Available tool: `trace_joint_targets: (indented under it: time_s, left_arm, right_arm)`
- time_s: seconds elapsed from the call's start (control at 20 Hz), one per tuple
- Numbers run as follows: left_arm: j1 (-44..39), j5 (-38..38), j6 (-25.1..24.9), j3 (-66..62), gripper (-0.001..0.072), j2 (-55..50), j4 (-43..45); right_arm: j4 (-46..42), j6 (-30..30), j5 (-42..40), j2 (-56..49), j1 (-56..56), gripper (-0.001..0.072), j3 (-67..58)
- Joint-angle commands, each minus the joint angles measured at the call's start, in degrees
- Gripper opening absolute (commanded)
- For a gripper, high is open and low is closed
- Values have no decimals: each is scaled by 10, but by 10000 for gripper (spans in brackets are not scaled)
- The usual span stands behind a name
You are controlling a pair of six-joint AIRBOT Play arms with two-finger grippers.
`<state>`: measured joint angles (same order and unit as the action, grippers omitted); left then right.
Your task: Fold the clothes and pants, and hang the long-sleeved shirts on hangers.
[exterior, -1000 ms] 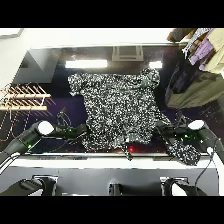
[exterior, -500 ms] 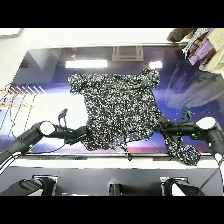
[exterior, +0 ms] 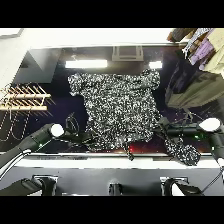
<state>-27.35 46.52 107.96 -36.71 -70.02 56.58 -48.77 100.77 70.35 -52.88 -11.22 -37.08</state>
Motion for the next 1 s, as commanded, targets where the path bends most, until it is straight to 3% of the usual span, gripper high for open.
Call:
trace_joint_targets:
  time_s: [0.0,0.2,0.45,0.6,0.75,0.8,0.85,0.9,0.95]
  left_arm:
    - [-18,-19,0,-5,19,-5,-8]
    - [5,88,2,-35,17,65,38]
    - [-27,246,102,-36,17,240,136]
    - [-62,240,157,-36,16,302,140]
    - [-78,184,162,-36,24,287,138]
    - [-80,155,166,-36,124,271,128]
    - [-80,132,175,-36,305,249,116]
    - [-80,119,175,-36,565,228,107]
    - [-80,115,175,-36,694,203,108]
  right_arm:
    - [4,6,20,3,1,28,0]
    - [-7,24,73,58,0,27,-1]
    - [-66,155,247,224,0,27,-1]
    - [-67,226,274,311,0,27,-1]
    - [-75,259,240,327,0,27,-1]
    - [-74,259,228,320,0,27,-1]
    - [-74,258,220,309,0,27,-1]
    - [-74,249,211,297,0,27,-1]
    - [-73,243,205,285,0,27,-1]
